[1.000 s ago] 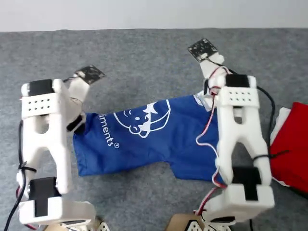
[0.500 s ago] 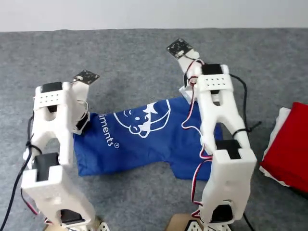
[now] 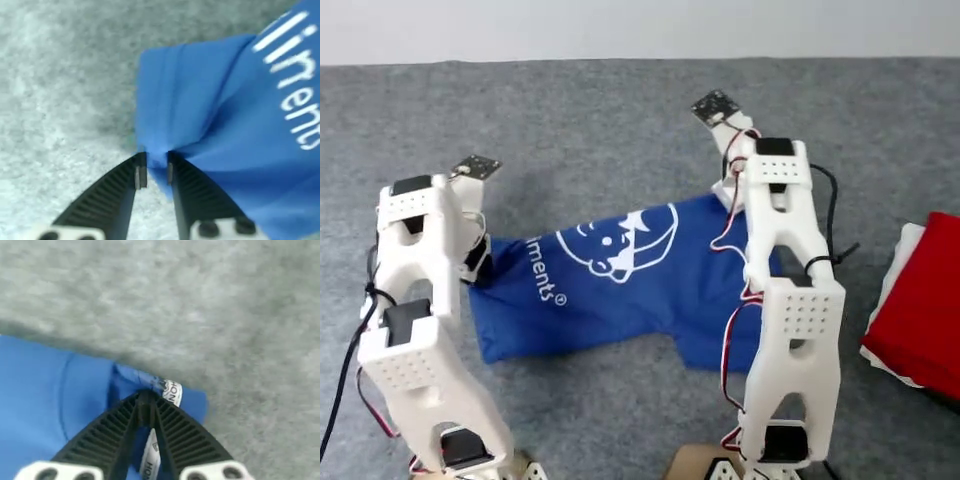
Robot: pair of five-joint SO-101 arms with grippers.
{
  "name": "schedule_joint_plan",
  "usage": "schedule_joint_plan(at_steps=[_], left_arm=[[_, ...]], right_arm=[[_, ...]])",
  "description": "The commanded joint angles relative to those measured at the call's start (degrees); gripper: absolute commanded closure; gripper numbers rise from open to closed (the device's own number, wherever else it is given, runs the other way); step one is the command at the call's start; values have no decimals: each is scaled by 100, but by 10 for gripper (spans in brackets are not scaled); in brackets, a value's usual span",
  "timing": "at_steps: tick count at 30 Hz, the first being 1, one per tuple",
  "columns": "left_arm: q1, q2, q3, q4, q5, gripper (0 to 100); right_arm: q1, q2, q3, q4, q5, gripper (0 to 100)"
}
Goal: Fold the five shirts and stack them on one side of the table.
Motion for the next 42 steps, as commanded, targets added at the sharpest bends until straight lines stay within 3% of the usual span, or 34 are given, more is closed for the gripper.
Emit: schedule_joint_plan(at_steps=[1, 13, 27, 37, 42], left_arm=[[-158, -44, -207, -44, 35, 927], [-273, -352, -980, 958, 35, 928], [9, -826, -1156, 1178, 35, 878], [290, -747, -1385, 1327, 44, 873], [264, -738, -1420, 642, 369, 873]], right_arm=[[295, 154, -1002, 233, 70, 988], [303, 576, -2813, 1473, 114, 988], [-321, 585, -4686, 3433, 97, 987], [-488, 1508, -4633, 3468, 97, 987], [-338, 1965, -4633, 3222, 97, 988]])
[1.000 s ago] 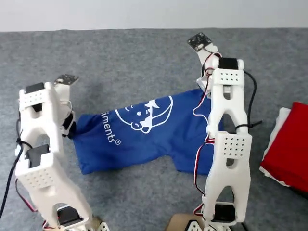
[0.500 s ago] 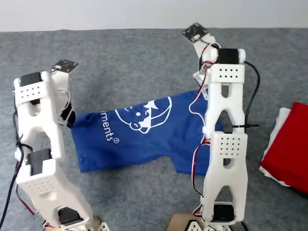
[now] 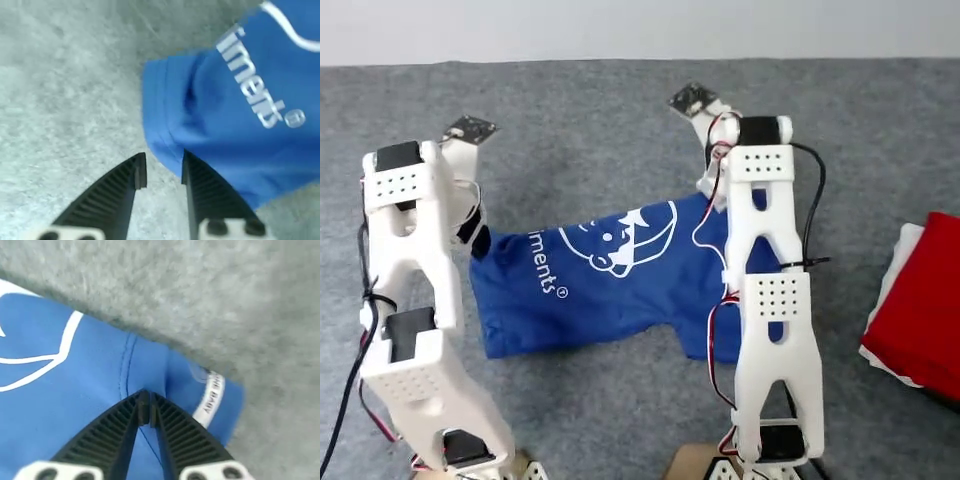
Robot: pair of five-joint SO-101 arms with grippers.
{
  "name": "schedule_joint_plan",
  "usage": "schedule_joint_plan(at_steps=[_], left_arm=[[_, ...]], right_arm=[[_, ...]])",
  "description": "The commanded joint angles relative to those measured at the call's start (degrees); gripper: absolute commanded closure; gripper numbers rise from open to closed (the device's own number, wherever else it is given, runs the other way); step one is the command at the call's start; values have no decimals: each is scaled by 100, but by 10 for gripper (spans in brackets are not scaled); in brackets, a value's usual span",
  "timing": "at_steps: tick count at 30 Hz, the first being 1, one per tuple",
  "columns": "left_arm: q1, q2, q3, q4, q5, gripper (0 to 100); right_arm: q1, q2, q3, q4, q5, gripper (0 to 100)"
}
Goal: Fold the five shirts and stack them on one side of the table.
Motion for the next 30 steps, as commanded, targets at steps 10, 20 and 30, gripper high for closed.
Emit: schedule_joint_plan(at_steps=[10, 20, 30], left_arm=[[141, 782, -268, -1222, 897, 876], [527, 1503, -954, -730, 1081, 942], [141, 1547, -1191, 369, 1055, 996]], right_arm=[[286, 374, -255, -330, 44, 988], [295, 365, -273, -330, 44, 988], [611, 418, -659, -312, 53, 988]])
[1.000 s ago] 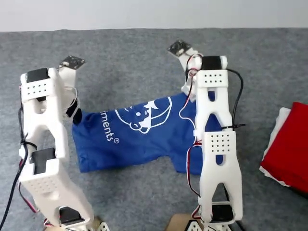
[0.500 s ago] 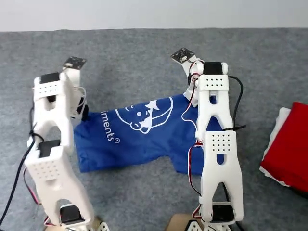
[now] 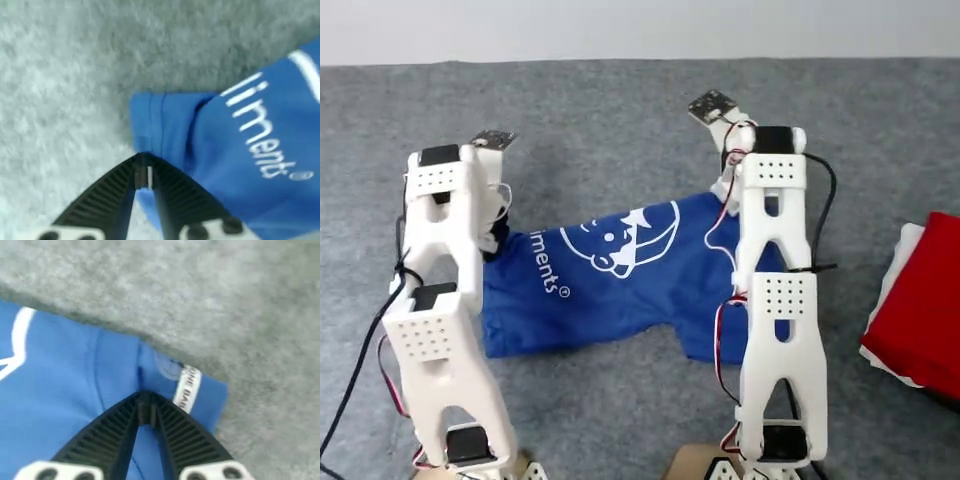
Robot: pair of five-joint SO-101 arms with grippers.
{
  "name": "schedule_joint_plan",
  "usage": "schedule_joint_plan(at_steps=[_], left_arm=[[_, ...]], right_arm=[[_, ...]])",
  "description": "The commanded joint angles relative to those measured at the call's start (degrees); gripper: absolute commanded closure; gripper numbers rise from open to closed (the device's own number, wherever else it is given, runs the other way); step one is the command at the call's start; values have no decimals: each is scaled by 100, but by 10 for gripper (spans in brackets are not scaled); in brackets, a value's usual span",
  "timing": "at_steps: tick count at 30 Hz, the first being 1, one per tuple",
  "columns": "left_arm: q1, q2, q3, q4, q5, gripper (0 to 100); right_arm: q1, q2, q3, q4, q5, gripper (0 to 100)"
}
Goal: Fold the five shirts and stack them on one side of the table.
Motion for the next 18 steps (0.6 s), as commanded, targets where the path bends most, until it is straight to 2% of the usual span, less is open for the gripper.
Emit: schedule_joint_plan(at_steps=[1, 7, 18], left_arm=[[-237, -281, -207, 316, 26, 996], [-475, -791, -198, 730, 35, 996], [-440, -1521, -207, 738, 70, 972]], right_arm=[[233, -31, -264, -57, 62, 988], [286, -31, -281, -57, 70, 988], [40, -207, -1020, 426, 53, 988]])
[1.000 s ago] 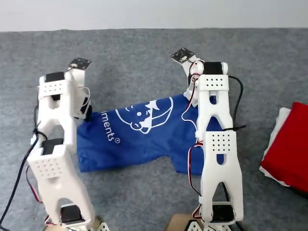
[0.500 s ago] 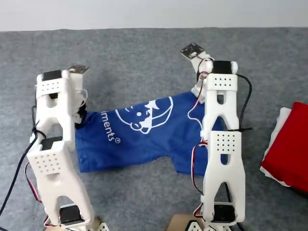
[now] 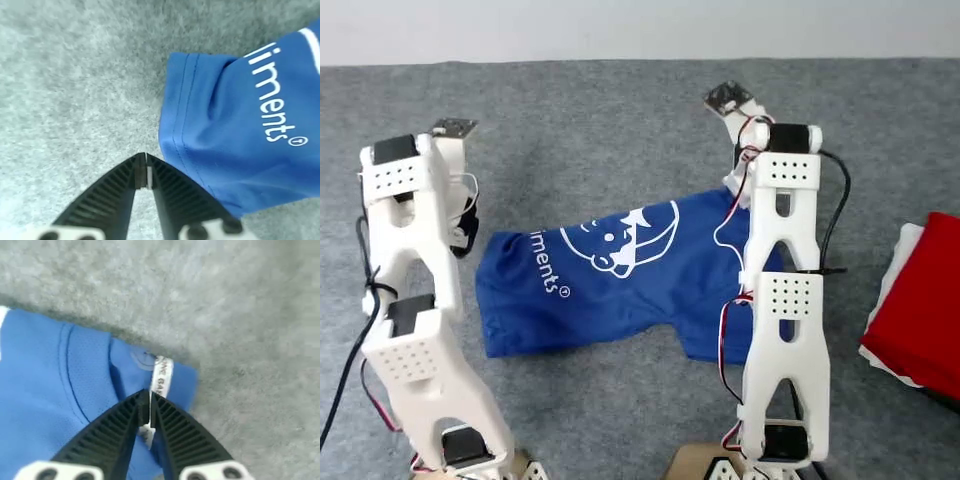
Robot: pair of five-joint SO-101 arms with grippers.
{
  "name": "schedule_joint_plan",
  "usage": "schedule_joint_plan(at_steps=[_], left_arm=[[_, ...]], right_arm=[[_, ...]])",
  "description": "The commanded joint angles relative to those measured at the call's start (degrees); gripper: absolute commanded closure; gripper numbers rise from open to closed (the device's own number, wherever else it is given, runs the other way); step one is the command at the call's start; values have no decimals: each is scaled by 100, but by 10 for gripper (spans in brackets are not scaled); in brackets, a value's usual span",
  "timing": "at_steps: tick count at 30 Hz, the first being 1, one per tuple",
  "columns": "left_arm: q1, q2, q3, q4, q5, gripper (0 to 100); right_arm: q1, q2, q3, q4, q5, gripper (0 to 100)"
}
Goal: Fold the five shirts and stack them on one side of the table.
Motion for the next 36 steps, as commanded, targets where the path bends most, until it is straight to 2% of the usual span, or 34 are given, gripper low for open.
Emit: schedule_joint_plan(at_steps=[1, 8, 15, 20, 27, 36], left_arm=[[0, -633, -198, 149, 62, 956], [202, -1600, -180, 149, 308, 895], [914, -2127, -171, 158, 325, 895], [1881, -2057, -163, 132, 325, 896], [3376, -1213, -207, -9, 290, 896], [5108, -501, -207, -97, 290, 914]], right_arm=[[-75, -338, -334, 321, 26, 988], [48, -1288, -299, 382, 0, 988], [259, -2466, -299, 391, -642, 988], [523, -3802, -299, 382, -1073, 987], [673, -5569, -299, 382, -1152, 987], [1789, -7116, -299, 382, -1160, 987]])
